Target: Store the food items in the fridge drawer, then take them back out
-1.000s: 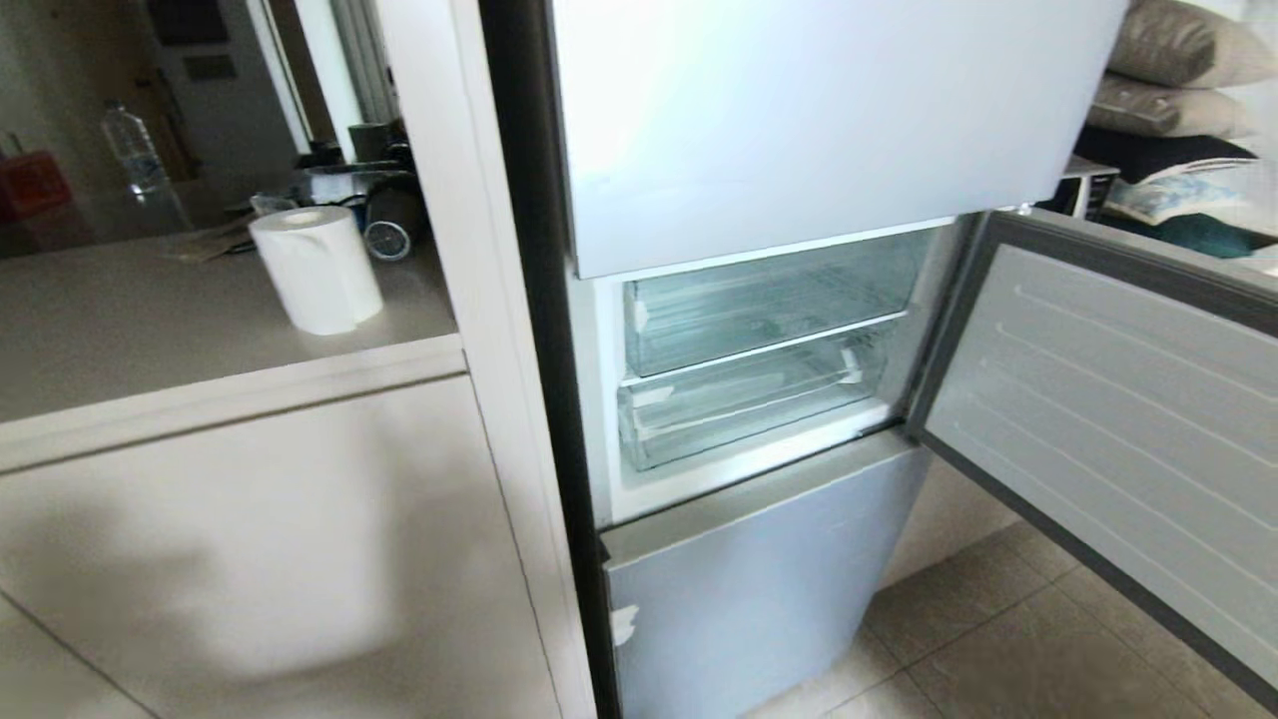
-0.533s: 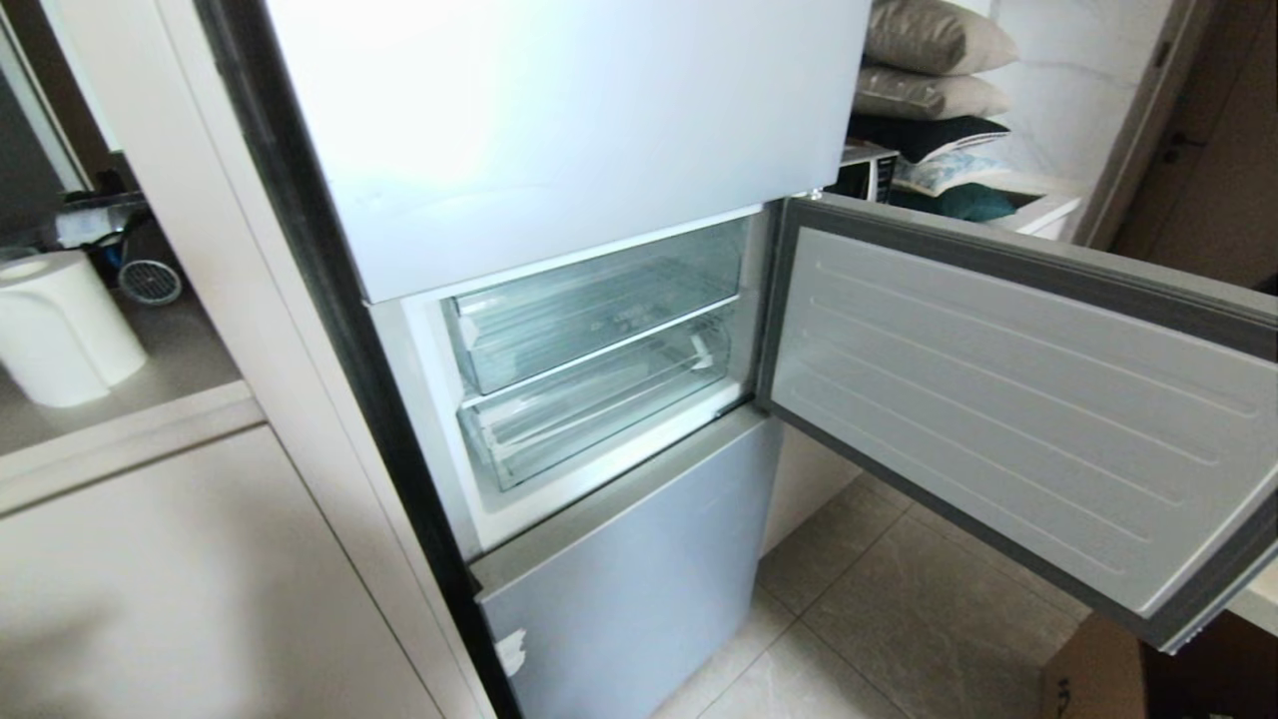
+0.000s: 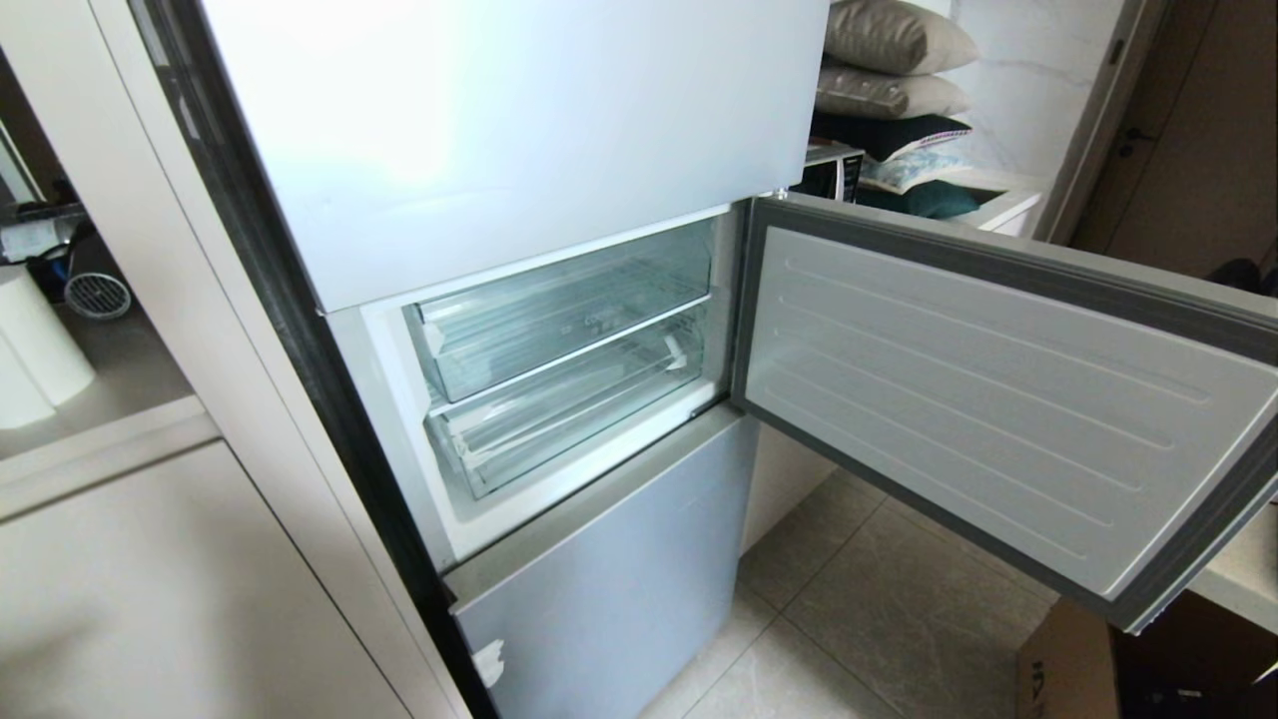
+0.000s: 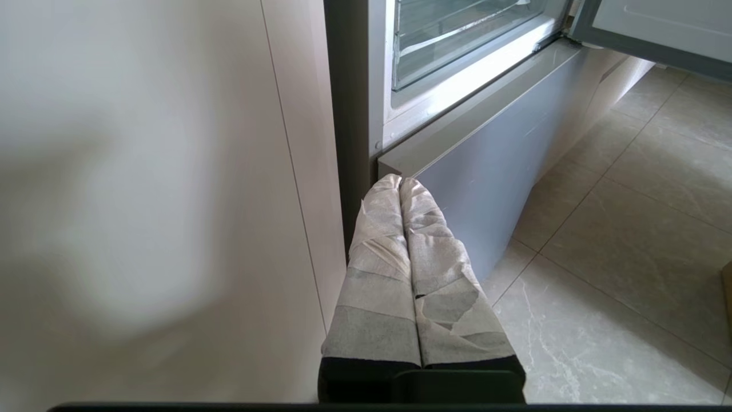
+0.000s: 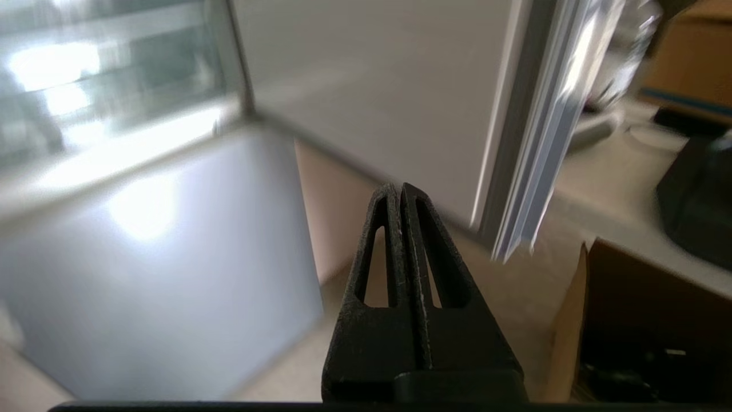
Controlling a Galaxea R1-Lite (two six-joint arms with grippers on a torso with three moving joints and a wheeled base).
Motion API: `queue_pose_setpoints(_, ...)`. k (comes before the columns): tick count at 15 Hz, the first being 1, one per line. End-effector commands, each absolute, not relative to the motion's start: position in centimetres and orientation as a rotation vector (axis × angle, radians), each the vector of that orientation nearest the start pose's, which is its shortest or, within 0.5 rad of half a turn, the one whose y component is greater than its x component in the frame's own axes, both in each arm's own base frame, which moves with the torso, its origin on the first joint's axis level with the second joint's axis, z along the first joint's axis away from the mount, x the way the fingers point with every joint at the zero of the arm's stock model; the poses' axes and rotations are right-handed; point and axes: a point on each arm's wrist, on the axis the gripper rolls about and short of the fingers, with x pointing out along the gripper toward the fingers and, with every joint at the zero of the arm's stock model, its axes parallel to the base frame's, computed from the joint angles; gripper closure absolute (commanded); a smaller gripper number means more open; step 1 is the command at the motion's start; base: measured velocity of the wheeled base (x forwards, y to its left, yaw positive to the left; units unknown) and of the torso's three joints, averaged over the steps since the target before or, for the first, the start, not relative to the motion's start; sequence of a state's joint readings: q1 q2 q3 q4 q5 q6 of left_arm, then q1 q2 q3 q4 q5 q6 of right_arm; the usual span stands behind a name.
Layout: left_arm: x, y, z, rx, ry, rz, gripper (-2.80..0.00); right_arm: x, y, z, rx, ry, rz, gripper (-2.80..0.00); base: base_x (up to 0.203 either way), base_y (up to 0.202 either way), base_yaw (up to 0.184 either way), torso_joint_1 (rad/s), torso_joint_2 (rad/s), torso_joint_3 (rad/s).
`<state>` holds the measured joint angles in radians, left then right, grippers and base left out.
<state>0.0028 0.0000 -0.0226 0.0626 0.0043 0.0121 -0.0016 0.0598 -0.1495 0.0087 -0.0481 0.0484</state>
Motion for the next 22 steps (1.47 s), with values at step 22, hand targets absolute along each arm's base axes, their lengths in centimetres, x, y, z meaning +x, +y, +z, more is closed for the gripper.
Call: queue_pose_setpoints(22,-2.5,0.0,7.5,0.012,0.042,0.007,0.0,18.5,-17.3,21.8,0.559,0.015,-0.515,0.0,0.0,0.0,0.0,0.0,0.0,0.0)
